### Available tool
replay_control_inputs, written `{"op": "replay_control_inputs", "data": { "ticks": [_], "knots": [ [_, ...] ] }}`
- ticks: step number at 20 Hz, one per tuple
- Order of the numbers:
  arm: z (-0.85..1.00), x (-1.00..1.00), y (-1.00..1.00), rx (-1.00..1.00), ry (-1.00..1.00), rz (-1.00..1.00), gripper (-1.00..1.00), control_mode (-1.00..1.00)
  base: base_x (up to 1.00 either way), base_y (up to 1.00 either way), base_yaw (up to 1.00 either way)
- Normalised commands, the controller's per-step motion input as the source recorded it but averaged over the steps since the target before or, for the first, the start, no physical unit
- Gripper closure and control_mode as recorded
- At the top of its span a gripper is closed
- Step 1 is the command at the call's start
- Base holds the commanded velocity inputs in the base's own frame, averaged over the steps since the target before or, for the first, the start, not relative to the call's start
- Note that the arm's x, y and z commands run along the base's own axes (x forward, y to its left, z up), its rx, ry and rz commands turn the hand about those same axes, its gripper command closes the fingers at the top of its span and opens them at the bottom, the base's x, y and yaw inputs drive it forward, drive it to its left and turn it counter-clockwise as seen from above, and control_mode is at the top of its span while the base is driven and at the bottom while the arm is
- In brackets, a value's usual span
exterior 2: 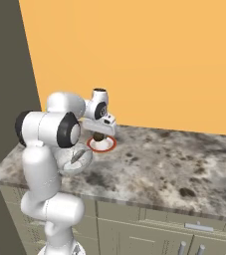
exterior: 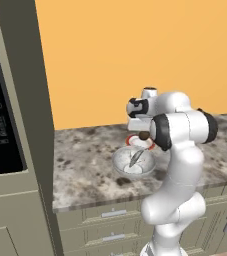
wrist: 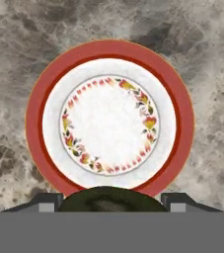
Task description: Remove the kiwi from the bowl and place it on the small plate. Then place the bowl with only the fish in the microwave, close the door, and press the start button to microwave the fish.
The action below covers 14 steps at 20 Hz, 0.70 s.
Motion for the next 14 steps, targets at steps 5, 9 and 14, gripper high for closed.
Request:
{"op": "replay_control_inputs", "data": {
  "ticks": [5,9,14],
  "knots": [
    [-0.44,0.27,-0.10,0.00,0.00,0.00,1.00,-1.00,0.00,0.00,0.00],
    [-0.46,0.28,-0.06,0.00,0.00,0.00,1.00,-1.00,0.00,0.00,0.00],
    [-0.31,-0.03,0.04,0.00,0.01,0.00,-1.00,-1.00,0.00,0.00,0.00]
  ]
}}
